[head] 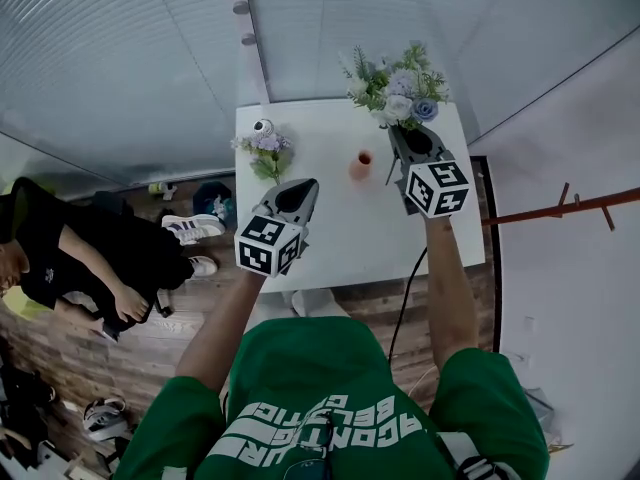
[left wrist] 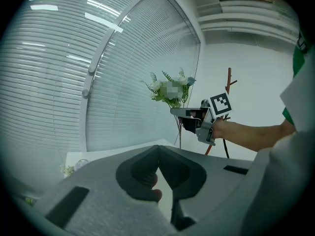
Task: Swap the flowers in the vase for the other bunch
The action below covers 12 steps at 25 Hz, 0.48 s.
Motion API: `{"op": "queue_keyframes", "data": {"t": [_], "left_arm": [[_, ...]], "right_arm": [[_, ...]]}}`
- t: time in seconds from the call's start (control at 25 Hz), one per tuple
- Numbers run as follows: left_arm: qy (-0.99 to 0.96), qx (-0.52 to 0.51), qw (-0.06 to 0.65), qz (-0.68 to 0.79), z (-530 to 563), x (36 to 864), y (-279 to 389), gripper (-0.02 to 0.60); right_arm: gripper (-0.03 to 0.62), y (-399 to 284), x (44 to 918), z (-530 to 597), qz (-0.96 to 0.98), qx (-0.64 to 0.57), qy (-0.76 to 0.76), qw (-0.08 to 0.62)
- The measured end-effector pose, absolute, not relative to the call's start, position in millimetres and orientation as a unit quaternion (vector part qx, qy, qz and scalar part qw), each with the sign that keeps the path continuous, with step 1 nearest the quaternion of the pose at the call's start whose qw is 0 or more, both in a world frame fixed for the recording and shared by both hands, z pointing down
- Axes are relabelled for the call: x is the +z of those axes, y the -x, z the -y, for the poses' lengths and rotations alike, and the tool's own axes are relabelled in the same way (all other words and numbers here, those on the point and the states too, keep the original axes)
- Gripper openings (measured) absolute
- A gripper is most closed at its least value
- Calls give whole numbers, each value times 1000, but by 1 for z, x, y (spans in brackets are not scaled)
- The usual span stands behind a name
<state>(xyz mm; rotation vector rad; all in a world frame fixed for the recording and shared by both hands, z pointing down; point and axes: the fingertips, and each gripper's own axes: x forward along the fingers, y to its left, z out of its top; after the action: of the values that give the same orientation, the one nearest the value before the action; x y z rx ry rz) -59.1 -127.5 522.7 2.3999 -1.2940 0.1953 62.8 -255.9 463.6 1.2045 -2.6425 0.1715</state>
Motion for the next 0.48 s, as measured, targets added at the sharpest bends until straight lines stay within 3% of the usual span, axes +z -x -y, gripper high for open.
{"op": "queue_keyframes", "data": {"t": [0.48], "left_arm": [[-852,86,209,472,160,535,73,8]], "right_arm": [[31,-27,476,312,912,49,-395,100]]}}
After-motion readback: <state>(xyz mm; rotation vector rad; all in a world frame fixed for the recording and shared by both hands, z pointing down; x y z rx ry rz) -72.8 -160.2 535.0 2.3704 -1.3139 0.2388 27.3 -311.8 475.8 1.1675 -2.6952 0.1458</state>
